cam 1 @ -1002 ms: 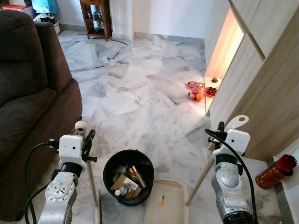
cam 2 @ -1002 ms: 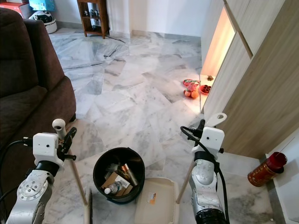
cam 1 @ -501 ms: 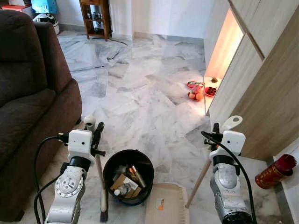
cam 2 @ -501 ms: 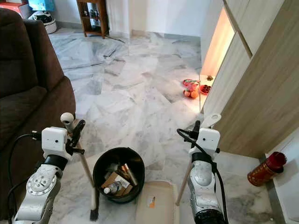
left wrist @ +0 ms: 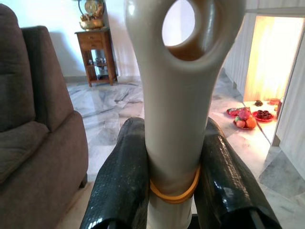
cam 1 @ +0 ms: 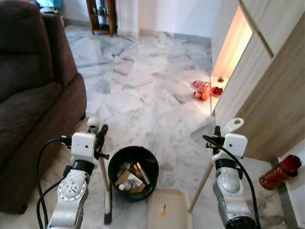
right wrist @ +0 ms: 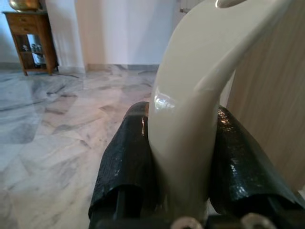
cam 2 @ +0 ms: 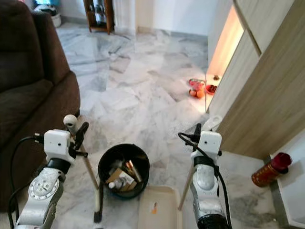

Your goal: Sweep floor

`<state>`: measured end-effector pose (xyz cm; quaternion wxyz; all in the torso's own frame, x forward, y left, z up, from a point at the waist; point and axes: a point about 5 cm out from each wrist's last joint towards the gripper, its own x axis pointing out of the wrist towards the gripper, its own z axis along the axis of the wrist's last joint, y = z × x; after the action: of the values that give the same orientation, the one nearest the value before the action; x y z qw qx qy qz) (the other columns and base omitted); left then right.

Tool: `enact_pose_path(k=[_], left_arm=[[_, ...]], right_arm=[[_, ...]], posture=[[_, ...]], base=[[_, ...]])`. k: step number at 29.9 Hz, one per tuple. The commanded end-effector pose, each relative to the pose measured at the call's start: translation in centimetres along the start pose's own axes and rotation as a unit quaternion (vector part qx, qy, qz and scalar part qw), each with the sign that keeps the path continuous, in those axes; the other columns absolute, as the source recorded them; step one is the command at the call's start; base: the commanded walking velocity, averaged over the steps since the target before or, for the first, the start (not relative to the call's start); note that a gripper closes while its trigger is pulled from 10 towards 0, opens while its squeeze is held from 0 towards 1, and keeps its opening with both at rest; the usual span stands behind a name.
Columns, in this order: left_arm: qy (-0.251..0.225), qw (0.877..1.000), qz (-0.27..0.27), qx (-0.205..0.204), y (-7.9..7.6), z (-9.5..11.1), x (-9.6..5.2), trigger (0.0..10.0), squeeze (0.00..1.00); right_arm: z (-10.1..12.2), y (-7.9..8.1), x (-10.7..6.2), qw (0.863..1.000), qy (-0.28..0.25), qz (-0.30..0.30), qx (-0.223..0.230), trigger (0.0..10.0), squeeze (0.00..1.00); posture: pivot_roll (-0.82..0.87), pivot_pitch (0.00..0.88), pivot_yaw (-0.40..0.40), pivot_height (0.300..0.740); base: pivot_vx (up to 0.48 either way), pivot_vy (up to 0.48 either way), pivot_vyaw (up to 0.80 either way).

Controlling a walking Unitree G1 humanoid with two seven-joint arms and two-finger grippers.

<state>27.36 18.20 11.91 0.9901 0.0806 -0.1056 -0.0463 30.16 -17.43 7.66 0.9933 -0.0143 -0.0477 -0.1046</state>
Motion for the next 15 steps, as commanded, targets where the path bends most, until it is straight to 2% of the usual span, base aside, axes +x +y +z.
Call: enact_pose_path(k=[1,15], left_arm=[[-0.015,1.0,-0.012,0.006,-0.5,0.3,0.1,10.0,0.0],[-0.018,1.0,-0.015,0.006,-0.95,0.33,0.27,10.0,0.0]], right_arm=[[0.5,-0.28,0.26,1.0,-0.017,-0.003,0.001,10.0,0.0],[0.51,-0.21,0.42,1.0,-0.016,0.0,-0.001,10.0,0.0]], posture=[[0.16,0.008,-0.046,0.74],[0.16,0.027,-0.056,0.74]], base=[[-0.289,0.0,0.0],[-0.287,0.0,0.0]])
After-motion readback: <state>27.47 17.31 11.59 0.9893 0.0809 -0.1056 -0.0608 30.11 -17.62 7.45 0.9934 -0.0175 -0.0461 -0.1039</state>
